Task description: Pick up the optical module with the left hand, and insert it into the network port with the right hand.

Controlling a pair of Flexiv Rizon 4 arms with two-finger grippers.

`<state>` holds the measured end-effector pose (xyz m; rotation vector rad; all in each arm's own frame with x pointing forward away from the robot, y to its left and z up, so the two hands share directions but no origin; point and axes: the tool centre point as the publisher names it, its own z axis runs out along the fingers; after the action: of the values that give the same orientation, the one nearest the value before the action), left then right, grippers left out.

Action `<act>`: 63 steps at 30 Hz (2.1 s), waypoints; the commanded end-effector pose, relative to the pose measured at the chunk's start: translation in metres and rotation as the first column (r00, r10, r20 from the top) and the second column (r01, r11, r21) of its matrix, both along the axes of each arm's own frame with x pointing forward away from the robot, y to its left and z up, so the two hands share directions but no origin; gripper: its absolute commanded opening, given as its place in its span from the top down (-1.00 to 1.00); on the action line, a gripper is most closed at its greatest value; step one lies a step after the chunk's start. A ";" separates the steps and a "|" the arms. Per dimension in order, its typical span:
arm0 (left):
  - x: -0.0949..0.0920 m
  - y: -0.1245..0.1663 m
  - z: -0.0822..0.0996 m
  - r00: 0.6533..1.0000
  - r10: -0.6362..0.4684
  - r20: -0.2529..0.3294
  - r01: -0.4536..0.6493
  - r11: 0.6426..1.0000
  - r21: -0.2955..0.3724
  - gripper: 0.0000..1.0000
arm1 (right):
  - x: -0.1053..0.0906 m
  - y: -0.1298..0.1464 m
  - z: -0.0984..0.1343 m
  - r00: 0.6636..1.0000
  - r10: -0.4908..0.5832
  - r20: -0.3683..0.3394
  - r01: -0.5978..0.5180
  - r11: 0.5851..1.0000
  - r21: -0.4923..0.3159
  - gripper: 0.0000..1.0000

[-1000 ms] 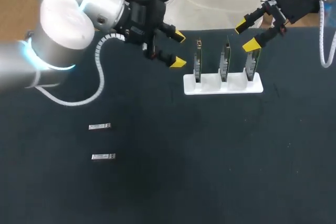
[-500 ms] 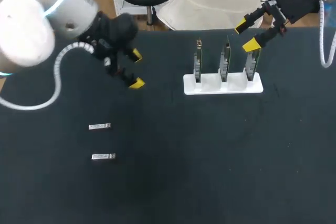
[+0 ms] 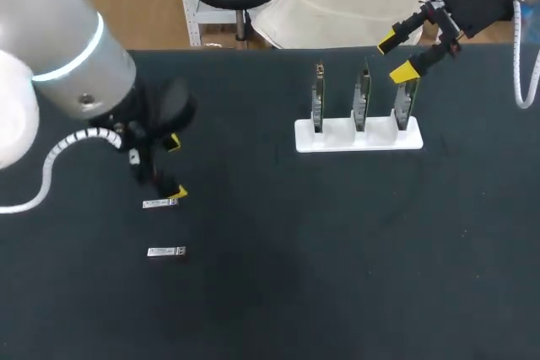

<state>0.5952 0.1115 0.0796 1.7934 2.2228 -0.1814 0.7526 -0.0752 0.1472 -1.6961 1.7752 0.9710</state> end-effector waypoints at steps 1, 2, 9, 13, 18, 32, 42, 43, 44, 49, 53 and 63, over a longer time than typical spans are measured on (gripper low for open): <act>-0.013 0.011 -0.005 0.999 0.028 0.017 -0.028 0.999 0.027 -1.00 | 0.001 0.000 -0.001 1.000 0.002 0.001 -0.002 1.000 0.002 -1.00; -0.014 0.013 -0.007 0.999 0.032 0.014 -0.032 0.999 0.035 -1.00 | 0.001 0.000 -0.001 1.000 0.002 0.001 -0.002 1.000 0.002 -1.00; -0.020 0.024 -0.022 0.999 0.032 -0.023 -0.030 0.996 0.084 -1.00 | 0.001 0.000 -0.001 1.000 0.002 0.001 -0.002 1.000 0.002 -1.00; -0.020 0.028 -0.032 0.999 0.017 -0.043 -0.012 0.993 0.117 -1.00 | 0.001 0.000 -0.001 1.000 0.002 0.001 -0.002 1.000 0.002 -1.00; -0.017 0.035 -0.043 0.997 0.018 -0.072 -0.010 0.993 0.119 -1.00 | 0.001 0.000 -0.001 1.000 0.002 0.001 -0.002 1.000 0.002 -1.00; -0.013 0.050 -0.064 0.994 -0.006 -0.105 0.024 0.983 0.180 -1.00 | 0.001 0.000 -0.001 1.000 0.002 0.001 -0.002 1.000 0.002 -1.00; -0.006 0.051 -0.072 0.994 0.002 -0.105 0.018 0.983 0.184 -1.00 | 0.001 0.000 -0.001 1.000 0.002 0.001 -0.002 1.000 0.002 -1.00; -0.006 0.051 -0.074 0.994 -0.002 -0.109 0.023 0.981 0.191 -1.00 | 0.001 0.000 -0.001 1.000 0.002 0.001 -0.002 1.000 0.002 -1.00; -0.005 0.052 -0.075 0.994 -0.002 -0.109 0.024 0.981 0.192 -1.00 | 0.001 0.000 -0.001 1.000 0.002 0.001 -0.002 1.000 0.002 -1.00; -0.001 0.054 -0.077 0.994 -0.002 -0.113 0.024 0.980 0.199 -1.00 | 0.001 0.000 -0.001 1.000 0.002 0.001 -0.002 1.000 0.002 -1.00; 0.002 0.053 -0.079 0.993 -0.005 -0.117 0.030 0.978 0.207 -1.00 | 0.001 0.000 -0.001 1.000 0.002 0.001 -0.002 1.000 0.002 -1.00; 0.008 0.051 -0.085 0.989 -0.019 -0.147 0.052 0.973 0.225 -1.00 | 0.001 0.000 -0.001 1.000 0.002 0.001 -0.002 1.000 0.002 -1.00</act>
<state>0.5974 0.1653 -0.0036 1.9843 2.3894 -0.0665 0.7527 -0.0752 0.1472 -1.6961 1.7752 0.9710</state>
